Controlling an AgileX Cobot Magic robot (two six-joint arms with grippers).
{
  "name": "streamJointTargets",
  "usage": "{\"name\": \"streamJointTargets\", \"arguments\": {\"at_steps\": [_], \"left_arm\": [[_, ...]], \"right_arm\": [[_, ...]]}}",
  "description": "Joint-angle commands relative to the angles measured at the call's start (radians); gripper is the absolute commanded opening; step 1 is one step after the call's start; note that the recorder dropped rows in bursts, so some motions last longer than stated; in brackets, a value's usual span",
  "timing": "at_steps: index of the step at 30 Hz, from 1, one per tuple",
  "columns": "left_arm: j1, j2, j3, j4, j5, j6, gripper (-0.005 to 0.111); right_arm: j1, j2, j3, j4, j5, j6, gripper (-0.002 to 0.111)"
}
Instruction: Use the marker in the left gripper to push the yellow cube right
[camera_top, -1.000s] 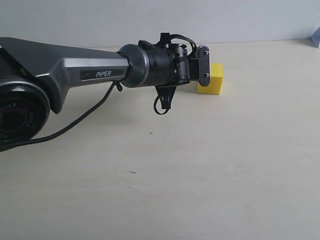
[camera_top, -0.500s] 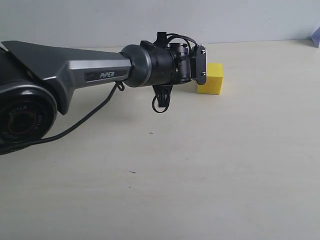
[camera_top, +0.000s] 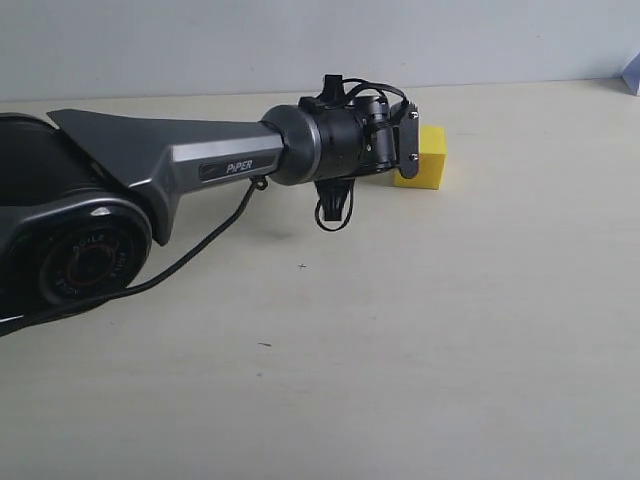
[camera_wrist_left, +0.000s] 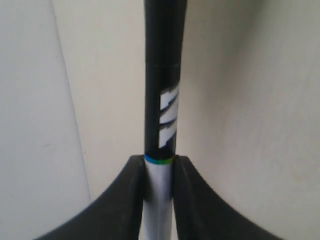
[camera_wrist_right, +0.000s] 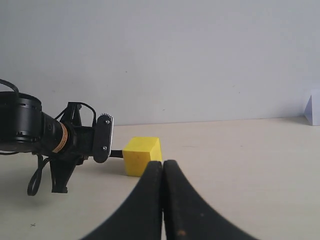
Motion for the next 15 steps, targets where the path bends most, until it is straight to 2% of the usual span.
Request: {"name": "streamJointTargets", "arguments": {"at_steps": [1, 10, 15], "left_arm": [[-0.007, -0.004, -0.008, -0.004, 0.0, -0.037, 0.0], [-0.017, -0.004, -0.008, -0.006, 0.014, -0.063, 0.0], [-0.075, -0.004, -0.008, 0.024, -0.022, -0.024, 0.0]], "right_arm": [[0.001, -0.005, 0.005, 0.0, -0.008, -0.002, 0.0], [0.001, -0.005, 0.005, 0.0, -0.008, -0.002, 0.0], [0.001, -0.005, 0.005, 0.0, -0.008, -0.002, 0.0]]}}
